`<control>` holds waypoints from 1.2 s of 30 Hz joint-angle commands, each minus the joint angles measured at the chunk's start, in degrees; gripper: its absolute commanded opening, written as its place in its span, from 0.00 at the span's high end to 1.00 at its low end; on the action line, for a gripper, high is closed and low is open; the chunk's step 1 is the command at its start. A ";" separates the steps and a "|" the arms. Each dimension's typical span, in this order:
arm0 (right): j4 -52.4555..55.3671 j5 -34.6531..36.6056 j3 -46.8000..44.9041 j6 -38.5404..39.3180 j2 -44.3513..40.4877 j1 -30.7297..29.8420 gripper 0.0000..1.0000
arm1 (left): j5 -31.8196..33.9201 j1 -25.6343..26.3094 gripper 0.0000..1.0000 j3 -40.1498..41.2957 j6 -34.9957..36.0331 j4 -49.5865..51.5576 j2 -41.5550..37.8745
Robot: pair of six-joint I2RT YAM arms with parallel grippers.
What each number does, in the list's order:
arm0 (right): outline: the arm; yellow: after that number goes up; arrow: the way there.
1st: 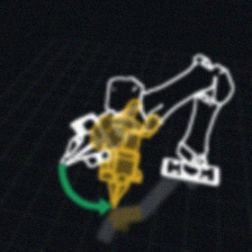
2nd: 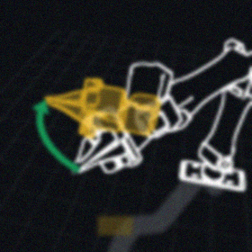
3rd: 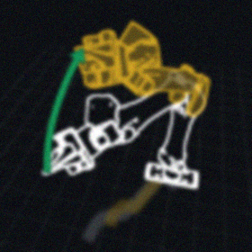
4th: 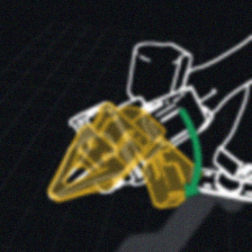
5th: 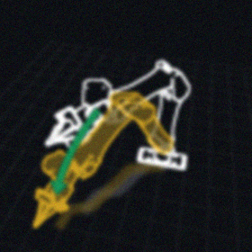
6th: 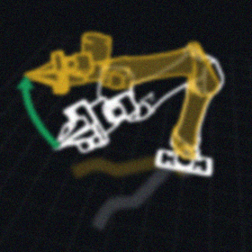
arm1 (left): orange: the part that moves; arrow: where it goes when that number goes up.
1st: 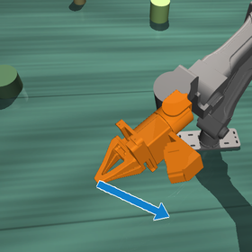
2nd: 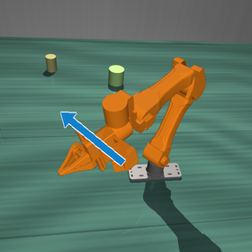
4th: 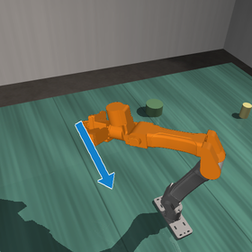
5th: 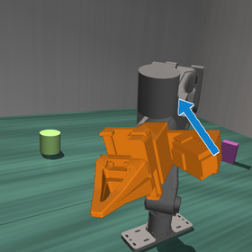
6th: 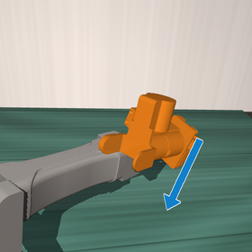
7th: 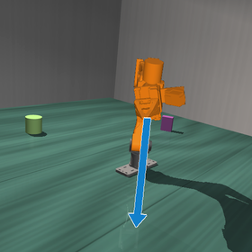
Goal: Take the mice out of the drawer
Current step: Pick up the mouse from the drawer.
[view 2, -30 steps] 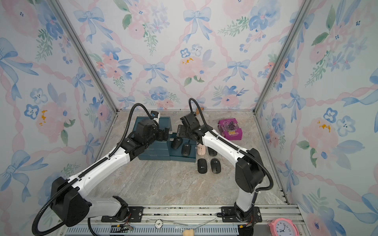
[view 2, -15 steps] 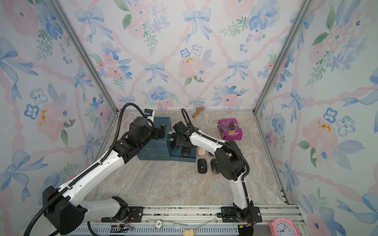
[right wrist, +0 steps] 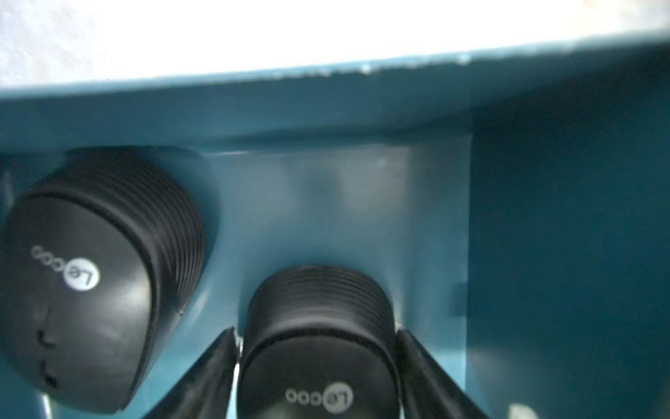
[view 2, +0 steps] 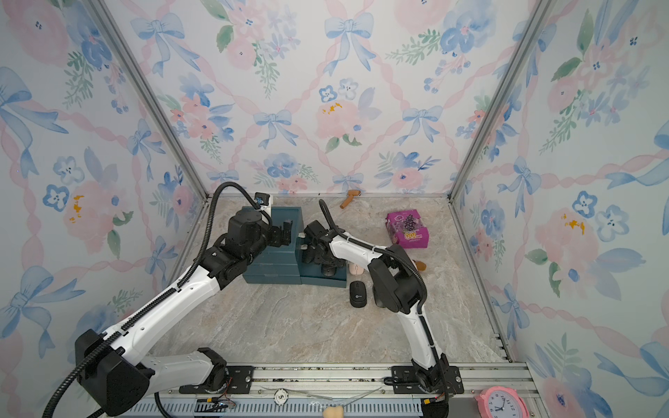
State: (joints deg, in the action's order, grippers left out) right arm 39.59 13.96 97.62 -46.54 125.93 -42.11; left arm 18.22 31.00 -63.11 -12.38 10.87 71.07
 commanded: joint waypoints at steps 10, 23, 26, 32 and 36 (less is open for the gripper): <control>3.68 1.54 2.14 0.59 -2.62 -0.98 0.59 | -1.20 -0.64 0.02 0.14 0.57 1.17 -0.43; 1.01 2.48 -6.32 9.46 -21.75 -0.53 0.62 | -9.49 -0.64 0.02 -4.97 2.08 0.52 3.04; 1.12 2.83 -9.95 13.12 -26.84 -0.30 0.63 | -14.79 -0.50 0.02 -7.02 2.95 0.40 4.36; -1.13 2.83 -20.83 15.70 -37.90 0.62 0.64 | -28.53 1.06 0.02 -10.32 7.83 0.19 7.08; -0.85 2.46 -28.08 14.90 -44.04 1.58 0.65 | -37.51 2.27 0.02 -11.54 10.60 0.20 8.69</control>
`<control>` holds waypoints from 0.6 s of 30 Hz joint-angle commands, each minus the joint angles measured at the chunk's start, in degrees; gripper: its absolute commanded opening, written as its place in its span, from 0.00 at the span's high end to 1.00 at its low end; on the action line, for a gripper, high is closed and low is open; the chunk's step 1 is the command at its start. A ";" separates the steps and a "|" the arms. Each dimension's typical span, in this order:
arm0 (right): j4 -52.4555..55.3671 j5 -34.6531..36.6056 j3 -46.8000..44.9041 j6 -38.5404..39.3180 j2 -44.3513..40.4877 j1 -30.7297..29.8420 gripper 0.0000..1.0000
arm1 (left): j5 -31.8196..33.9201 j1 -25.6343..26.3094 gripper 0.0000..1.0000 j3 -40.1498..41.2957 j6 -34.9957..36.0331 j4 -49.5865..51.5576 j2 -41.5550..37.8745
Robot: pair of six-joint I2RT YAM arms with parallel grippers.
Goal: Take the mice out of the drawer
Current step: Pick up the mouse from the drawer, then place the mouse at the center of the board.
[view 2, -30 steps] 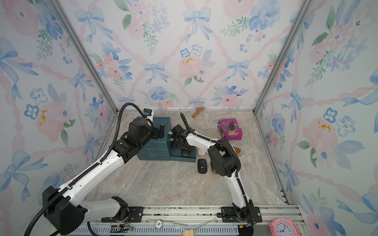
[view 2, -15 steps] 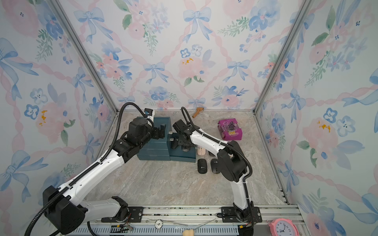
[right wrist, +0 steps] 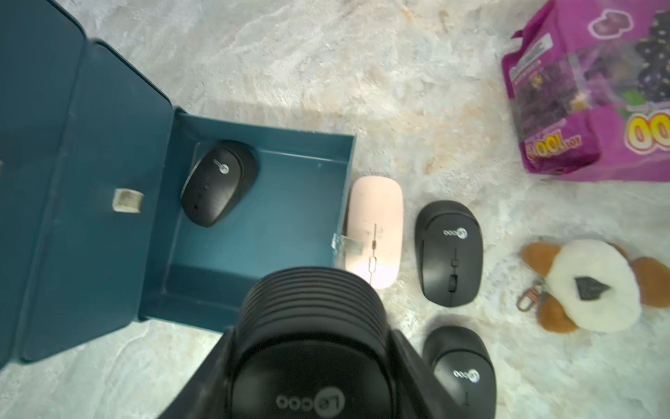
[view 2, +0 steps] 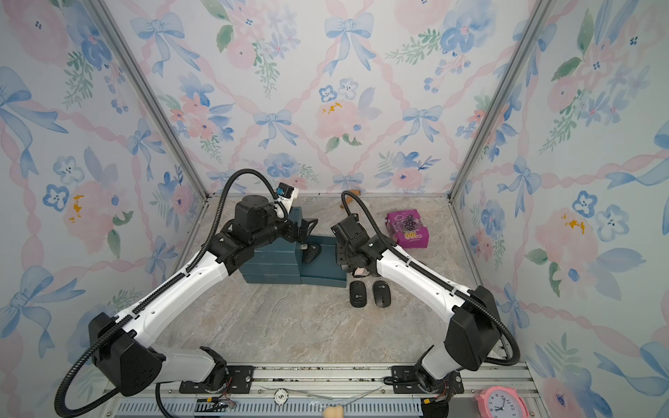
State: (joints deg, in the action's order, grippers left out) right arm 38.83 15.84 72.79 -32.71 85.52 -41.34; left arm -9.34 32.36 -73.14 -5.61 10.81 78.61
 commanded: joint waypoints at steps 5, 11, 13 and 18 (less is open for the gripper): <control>1.08 0.26 -11.91 1.41 -10.92 0.92 0.66 | -11.06 4.66 0.02 -1.83 9.01 0.28 3.57; 7.17 -2.08 -20.86 0.43 -18.09 1.09 0.66 | -8.61 7.31 0.02 -3.27 10.04 0.31 7.30; 8.62 -3.08 -23.85 -0.35 -20.49 0.99 0.66 | -8.03 7.81 0.02 -3.79 10.03 0.27 8.35; 9.56 -6.33 -33.75 -2.71 -27.90 0.75 0.65 | -6.41 8.59 0.02 -5.23 9.87 0.31 10.61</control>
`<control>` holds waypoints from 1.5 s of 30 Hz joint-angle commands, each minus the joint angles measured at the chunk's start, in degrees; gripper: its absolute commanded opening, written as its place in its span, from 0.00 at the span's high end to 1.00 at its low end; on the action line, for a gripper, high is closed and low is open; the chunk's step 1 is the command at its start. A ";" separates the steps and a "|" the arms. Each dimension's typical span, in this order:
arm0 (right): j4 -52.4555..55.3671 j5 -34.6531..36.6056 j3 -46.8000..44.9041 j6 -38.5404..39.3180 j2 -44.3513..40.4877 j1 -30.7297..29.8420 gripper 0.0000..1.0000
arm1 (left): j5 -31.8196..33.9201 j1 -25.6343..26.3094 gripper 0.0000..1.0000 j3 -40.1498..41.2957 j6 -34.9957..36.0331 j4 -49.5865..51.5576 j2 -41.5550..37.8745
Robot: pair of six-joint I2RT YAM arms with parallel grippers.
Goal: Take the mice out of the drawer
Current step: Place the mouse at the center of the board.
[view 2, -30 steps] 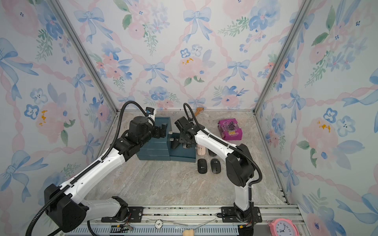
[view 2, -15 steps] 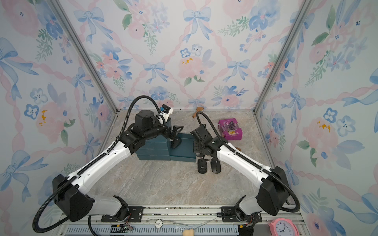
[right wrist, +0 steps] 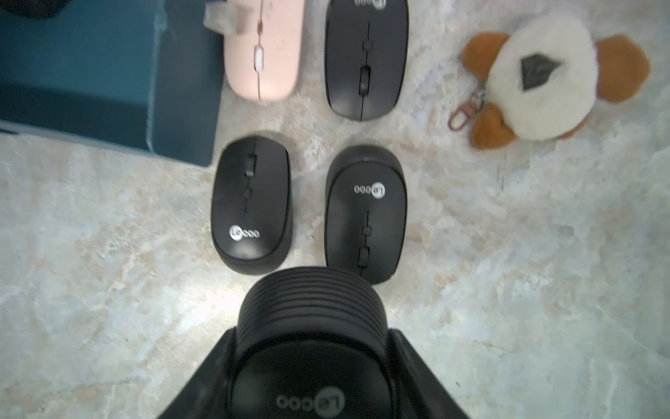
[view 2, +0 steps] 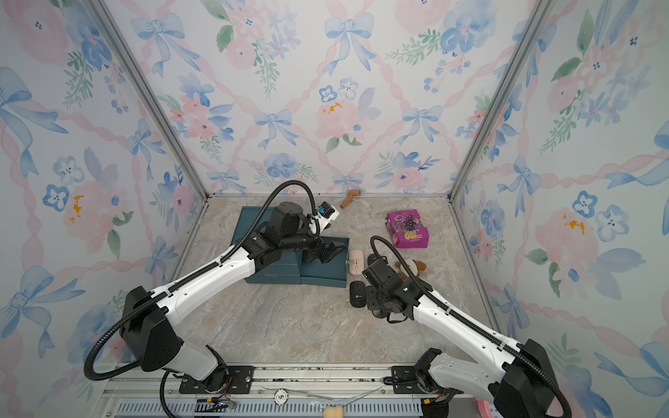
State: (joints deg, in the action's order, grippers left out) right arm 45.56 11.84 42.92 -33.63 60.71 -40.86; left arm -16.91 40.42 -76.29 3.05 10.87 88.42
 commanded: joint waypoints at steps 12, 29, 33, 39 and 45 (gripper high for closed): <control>-5.08 -2.57 -15.61 -3.60 -7.88 0.08 0.65 | 6.41 2.21 0.02 -4.04 0.30 0.28 2.33; -6.37 -0.52 -13.91 -2.55 2.19 1.27 0.38 | 10.57 2.89 0.02 -2.42 -0.02 0.36 0.33; -5.25 -0.41 -13.06 -2.92 1.99 1.80 0.29 | 11.97 2.91 0.02 -1.85 0.09 0.30 -0.32; -1.46 2.09 -10.11 -3.79 -1.51 2.10 0.20 | 12.67 2.87 0.02 -0.89 0.46 0.44 -1.30; -0.96 5.09 -1.48 -4.91 -5.94 2.19 0.14 | 14.60 2.15 0.02 -0.52 -0.42 0.37 -2.42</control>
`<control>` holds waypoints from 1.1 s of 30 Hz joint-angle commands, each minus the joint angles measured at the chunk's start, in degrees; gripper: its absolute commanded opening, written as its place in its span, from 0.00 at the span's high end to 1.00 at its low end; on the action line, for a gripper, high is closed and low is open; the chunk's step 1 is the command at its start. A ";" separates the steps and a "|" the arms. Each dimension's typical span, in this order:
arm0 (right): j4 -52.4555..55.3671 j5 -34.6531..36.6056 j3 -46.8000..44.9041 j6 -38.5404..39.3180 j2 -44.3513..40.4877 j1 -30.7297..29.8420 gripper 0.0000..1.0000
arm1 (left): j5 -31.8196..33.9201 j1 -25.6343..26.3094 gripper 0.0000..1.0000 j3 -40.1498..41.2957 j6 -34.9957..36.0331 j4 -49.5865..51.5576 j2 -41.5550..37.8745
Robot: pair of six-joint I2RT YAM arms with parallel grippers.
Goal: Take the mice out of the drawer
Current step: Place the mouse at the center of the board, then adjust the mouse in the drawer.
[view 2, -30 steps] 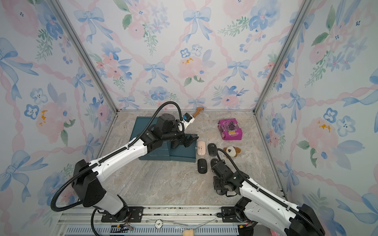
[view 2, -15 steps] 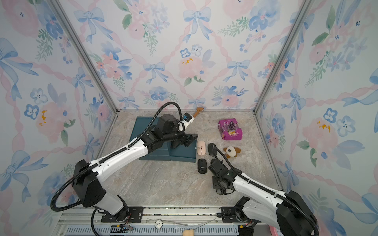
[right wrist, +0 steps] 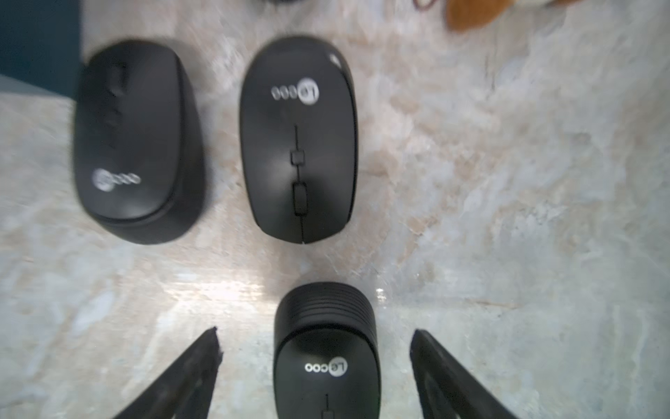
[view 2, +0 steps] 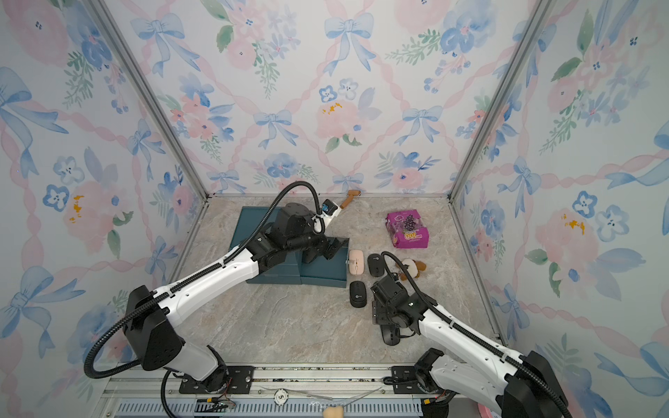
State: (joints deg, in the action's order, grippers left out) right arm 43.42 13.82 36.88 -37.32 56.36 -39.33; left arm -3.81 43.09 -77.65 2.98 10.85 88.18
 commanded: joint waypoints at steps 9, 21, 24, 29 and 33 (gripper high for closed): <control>-20.02 -2.37 13.85 -9.52 5.71 -1.96 0.06 | 4.37 -5.46 0.02 2.13 -5.49 0.33 -6.54; -17.24 8.21 35.28 -15.63 20.64 -10.71 0.04 | 5.96 -10.44 0.02 3.77 -11.27 1.19 -10.61; -13.64 12.17 37.49 -16.46 21.52 -11.93 0.04 | 7.31 -11.33 0.02 4.16 -12.46 1.51 -11.68; -9.63 18.02 42.39 -13.55 23.48 -14.55 0.04 | 8.73 -12.32 0.02 5.13 -13.27 1.54 -13.20; -13.71 11.88 40.50 -13.95 23.20 -11.53 0.04 | 9.81 -12.68 0.02 5.35 -13.82 1.54 -13.63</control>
State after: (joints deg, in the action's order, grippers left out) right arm 29.74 27.05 77.56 -51.90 79.24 -52.49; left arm 4.51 30.76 -73.19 -9.54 11.90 75.70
